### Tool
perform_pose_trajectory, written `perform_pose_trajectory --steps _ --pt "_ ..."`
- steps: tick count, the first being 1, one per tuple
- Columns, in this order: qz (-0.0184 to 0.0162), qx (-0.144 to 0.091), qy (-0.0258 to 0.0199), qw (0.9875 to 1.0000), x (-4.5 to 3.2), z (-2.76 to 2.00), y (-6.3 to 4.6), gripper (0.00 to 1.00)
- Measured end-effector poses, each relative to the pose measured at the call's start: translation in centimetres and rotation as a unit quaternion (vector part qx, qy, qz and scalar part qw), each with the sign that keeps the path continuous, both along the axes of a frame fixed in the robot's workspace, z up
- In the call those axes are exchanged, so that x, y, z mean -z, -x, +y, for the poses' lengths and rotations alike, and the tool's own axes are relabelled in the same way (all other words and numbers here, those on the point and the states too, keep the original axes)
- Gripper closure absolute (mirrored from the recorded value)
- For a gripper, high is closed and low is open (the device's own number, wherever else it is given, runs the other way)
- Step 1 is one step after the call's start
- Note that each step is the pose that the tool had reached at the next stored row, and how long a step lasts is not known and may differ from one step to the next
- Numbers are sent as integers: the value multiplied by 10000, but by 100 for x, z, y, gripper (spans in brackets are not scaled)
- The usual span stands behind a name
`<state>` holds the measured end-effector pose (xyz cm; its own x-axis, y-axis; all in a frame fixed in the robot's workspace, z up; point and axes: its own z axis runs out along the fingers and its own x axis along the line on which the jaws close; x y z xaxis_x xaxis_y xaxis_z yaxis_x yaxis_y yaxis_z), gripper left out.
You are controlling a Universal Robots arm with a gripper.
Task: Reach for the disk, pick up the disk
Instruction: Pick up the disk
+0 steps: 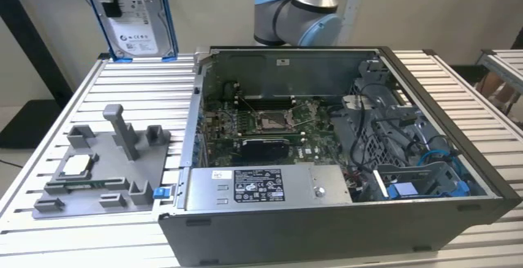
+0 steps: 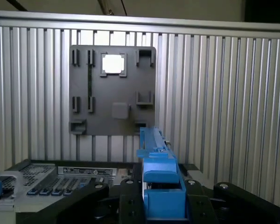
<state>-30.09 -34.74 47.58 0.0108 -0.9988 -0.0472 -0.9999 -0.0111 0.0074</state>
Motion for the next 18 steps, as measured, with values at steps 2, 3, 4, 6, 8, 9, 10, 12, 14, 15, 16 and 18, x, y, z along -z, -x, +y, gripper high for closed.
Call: perform_pose_trajectory --steps 2,3,4,6,8,9,10,12,14,15,16,18 --pt "1 0 0 10000 0 -2 -86 100" --pt "1 0 0 10000 0 -3 -126 100" --pt "2 0 0 10000 0 -4 -166 100" --pt "3 0 0 10000 0 -7 -255 100" --pt "5 0 0 10000 0 -9 -344 100" --pt "6 1 0 10000 0 -11 -389 100" --pt "8 0 0 10000 0 -12 -432 100" --pt "10 0 0 10000 0 -16 -518 100" --pt "12 0 0 10000 0 -19 -606 100" --pt "14 0 0 10000 0 -20 -650 100" --pt "16 0 0 10000 0 -22 -691 100" --pt "19 1 1 10000 0 -24 -775 100"
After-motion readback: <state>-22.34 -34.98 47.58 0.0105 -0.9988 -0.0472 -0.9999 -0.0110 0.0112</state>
